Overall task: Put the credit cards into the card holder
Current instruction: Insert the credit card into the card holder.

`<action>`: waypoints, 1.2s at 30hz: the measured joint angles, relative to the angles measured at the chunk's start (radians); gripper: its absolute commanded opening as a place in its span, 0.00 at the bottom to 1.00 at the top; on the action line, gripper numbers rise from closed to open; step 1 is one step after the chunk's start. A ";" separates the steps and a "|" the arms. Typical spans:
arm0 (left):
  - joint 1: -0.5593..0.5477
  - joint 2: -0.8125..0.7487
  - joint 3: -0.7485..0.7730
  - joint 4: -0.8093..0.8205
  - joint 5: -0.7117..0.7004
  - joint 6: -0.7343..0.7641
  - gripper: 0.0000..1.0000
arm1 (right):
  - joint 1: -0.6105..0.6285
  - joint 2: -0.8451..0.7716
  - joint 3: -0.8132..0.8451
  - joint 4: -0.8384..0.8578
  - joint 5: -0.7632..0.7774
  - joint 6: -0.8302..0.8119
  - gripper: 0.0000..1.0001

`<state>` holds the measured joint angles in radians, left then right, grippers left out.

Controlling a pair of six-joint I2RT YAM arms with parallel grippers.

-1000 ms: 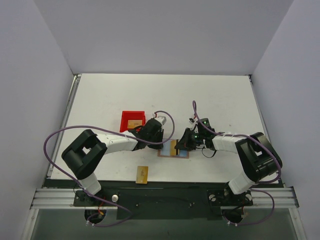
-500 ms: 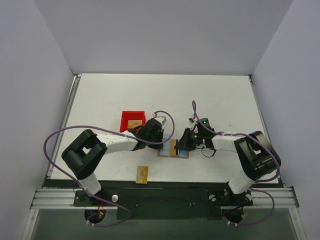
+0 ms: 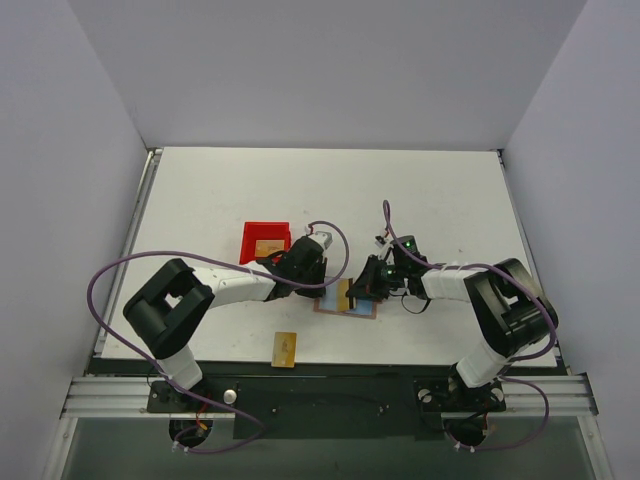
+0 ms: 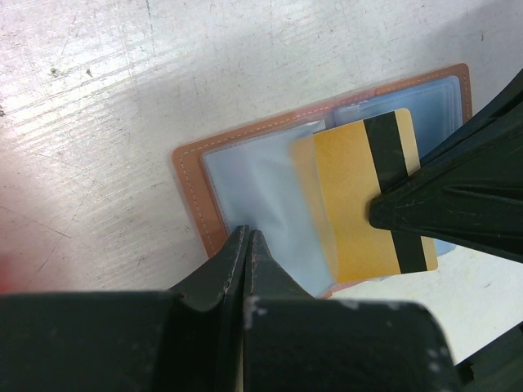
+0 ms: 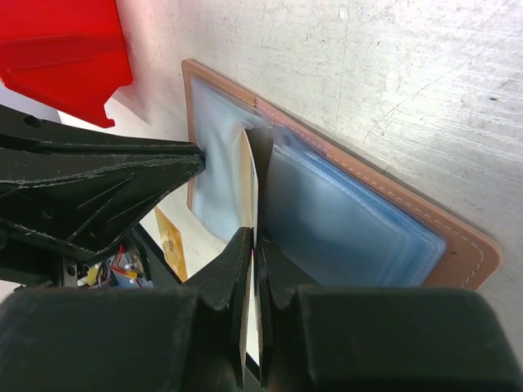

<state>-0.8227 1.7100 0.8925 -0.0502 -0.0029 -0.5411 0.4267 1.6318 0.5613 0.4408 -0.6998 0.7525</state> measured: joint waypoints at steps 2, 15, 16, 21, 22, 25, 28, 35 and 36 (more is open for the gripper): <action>0.000 0.000 0.000 0.000 0.000 0.000 0.00 | 0.000 0.001 0.000 0.002 0.000 0.005 0.00; 0.001 0.002 0.002 -0.002 0.000 0.000 0.00 | 0.006 0.000 0.000 0.004 0.026 0.011 0.00; 0.001 0.002 0.002 -0.002 0.000 0.000 0.00 | 0.006 0.000 0.000 0.004 0.029 0.011 0.00; 0.002 0.002 0.002 -0.002 0.001 0.000 0.00 | 0.007 -0.005 0.000 0.003 0.043 0.011 0.00; 0.002 0.002 0.002 -0.002 0.001 0.000 0.00 | 0.007 -0.007 0.000 0.003 0.049 0.011 0.00; 0.002 0.002 0.002 -0.001 0.001 0.000 0.00 | 0.007 -0.012 0.000 0.002 0.061 0.011 0.00; 0.003 0.002 0.002 0.000 0.001 0.000 0.00 | 0.007 -0.013 -0.002 0.004 0.067 0.014 0.00; 0.004 0.002 0.002 0.000 0.001 0.000 0.00 | 0.018 -0.013 -0.005 0.017 0.068 0.035 0.00; 0.004 0.002 0.002 0.000 0.001 0.000 0.00 | 0.021 -0.012 -0.005 0.019 0.071 0.037 0.00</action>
<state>-0.8188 1.7115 0.8944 -0.0498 -0.0021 -0.5411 0.4477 1.6196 0.5564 0.4603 -0.6292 0.7898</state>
